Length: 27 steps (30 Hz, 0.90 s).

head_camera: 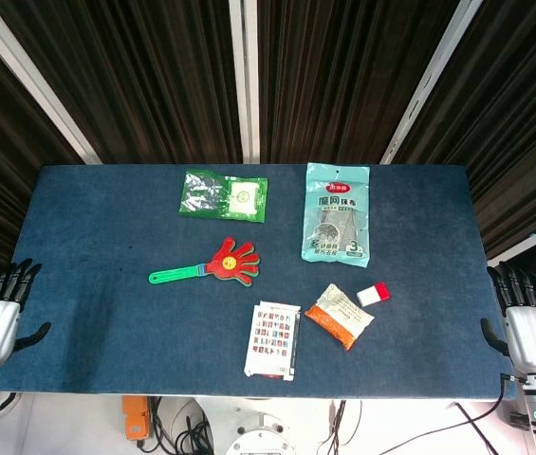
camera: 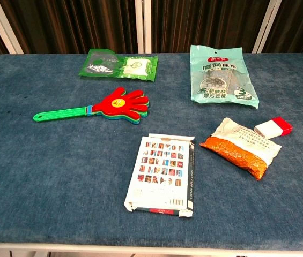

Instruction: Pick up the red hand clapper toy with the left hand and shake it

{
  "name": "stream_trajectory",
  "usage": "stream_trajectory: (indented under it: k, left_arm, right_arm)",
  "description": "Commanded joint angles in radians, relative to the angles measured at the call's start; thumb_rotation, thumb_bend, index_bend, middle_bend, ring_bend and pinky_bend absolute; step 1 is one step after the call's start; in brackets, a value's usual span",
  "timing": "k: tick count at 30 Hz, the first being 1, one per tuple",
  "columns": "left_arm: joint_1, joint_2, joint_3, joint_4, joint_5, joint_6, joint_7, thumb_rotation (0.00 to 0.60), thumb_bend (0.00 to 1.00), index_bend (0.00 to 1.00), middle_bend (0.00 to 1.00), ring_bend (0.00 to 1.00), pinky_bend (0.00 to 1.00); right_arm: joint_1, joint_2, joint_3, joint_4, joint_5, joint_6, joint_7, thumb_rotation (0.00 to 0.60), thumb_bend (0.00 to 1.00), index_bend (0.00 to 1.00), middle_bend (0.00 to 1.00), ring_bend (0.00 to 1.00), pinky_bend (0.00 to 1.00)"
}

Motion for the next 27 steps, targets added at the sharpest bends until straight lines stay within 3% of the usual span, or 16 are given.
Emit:
stream_trajectory:
  k: [1, 14, 20, 27]
  left_arm:
    - [-0.001, 0.0, 0.0, -0.002, -0.001, -0.001, 0.002, 0.6, 0.19, 0.0, 0.0, 0.0, 0.0]
    - [-0.049, -0.015, -0.016, -0.003, -0.013, -0.068, -0.028, 0.6, 0.19, 0.0, 0.0, 0.0, 0.0]
    - [-0.145, -0.063, -0.049, -0.004, -0.005, -0.167, -0.059, 0.6, 0.18, 0.0, 0.0, 0.0, 0.0]
    - [-0.3, -0.19, -0.109, 0.054, -0.079, -0.373, -0.157, 0.6, 0.17, 0.02, 0.0, 0.0, 0.0]
  right_arm:
    - [0.0, -0.002, 0.0, 0.004, 0.001, -0.001, 0.004, 0.6, 0.28, 0.0, 0.0, 0.0, 0.0]
    - [0.001, -0.002, 0.008, 0.01, 0.018, -0.004, 0.011, 0.6, 0.28, 0.0, 0.0, 0.0, 0.0]
    - [-0.001, 0.006, 0.009, 0.013, 0.016, 0.002, 0.01, 0.6, 0.28, 0.0, 0.0, 0.0, 0.0]
    - [-0.009, 0.018, 0.01, 0.026, 0.022, 0.008, 0.034, 0.6, 0.29, 0.0, 0.0, 0.0, 0.0]
